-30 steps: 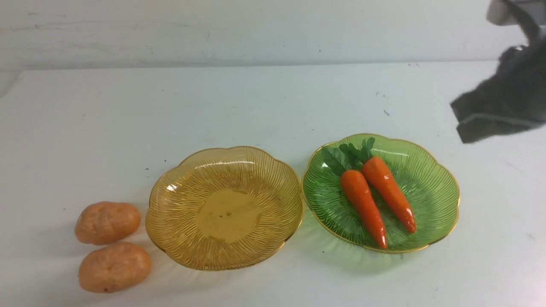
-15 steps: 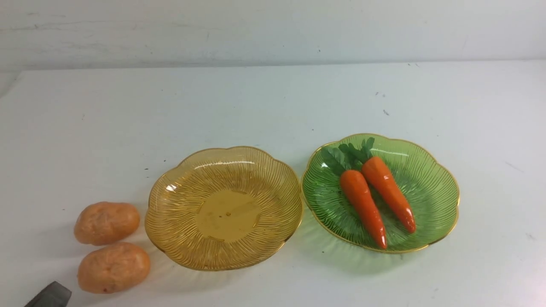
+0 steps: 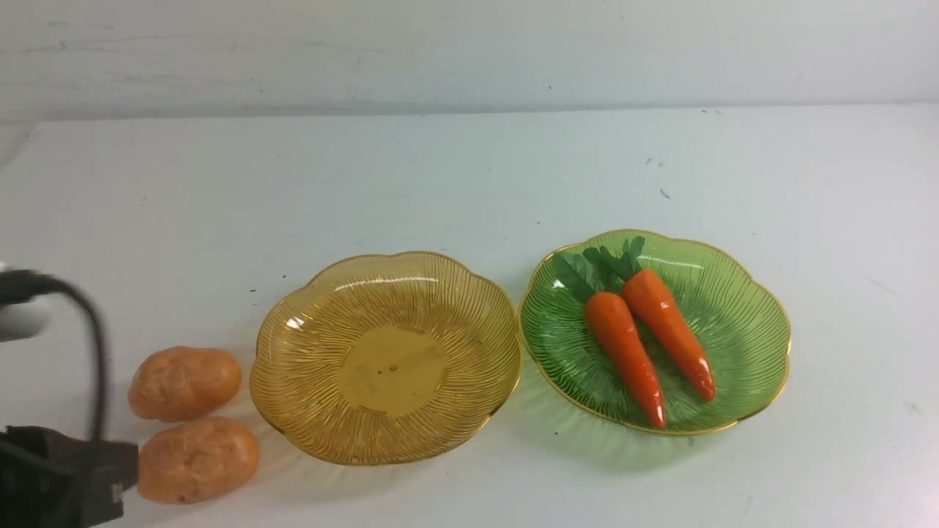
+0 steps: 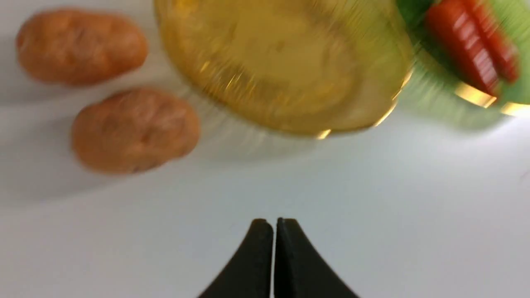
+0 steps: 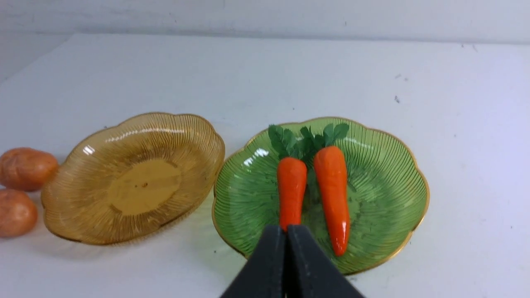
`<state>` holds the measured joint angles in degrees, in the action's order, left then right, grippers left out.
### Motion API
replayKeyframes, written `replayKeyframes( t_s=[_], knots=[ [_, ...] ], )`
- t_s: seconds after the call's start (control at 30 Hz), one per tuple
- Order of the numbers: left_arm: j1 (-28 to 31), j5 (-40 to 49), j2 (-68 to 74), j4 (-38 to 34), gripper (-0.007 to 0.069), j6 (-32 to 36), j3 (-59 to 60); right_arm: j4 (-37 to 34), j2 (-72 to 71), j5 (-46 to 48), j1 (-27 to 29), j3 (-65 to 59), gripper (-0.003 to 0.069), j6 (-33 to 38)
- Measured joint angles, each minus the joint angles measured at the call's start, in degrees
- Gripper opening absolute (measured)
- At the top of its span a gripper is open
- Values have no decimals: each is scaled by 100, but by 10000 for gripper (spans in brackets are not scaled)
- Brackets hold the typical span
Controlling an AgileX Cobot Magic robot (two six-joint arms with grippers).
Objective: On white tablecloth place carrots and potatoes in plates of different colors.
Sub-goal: 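Put the potatoes from the left side into the left plate with the left gripper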
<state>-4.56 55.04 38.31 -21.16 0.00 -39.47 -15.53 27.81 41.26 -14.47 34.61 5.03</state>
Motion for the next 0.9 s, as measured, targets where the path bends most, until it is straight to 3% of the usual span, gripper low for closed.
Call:
replayKeyframes(
  t_s=[0.07,0.17,0.37,0.43,0.57,0.67,0.9],
  knots=[
    [0,799,1010,721,-4,316,-475,0,98,99,0,0,-15,0],
    [0,1212,1947,1205,-4,770,-853,10,143,221,0,-4,-15,0],
    [0,862,3133,1112,34,934,-968,78,143,303,0,-4,-15,6],
    [0,654,3395,1088,92,900,-968,108,143,303,0,-4,-15,18],
    [0,102,3847,1062,279,1021,-968,109,143,303,0,-4,-15,18],
    [0,-236,4174,1051,440,1581,-975,114,143,303,0,-4,-15,18],
    [0,-803,4655,1051,668,2760,-975,114,143,303,0,-4,-15,18]
  ],
)
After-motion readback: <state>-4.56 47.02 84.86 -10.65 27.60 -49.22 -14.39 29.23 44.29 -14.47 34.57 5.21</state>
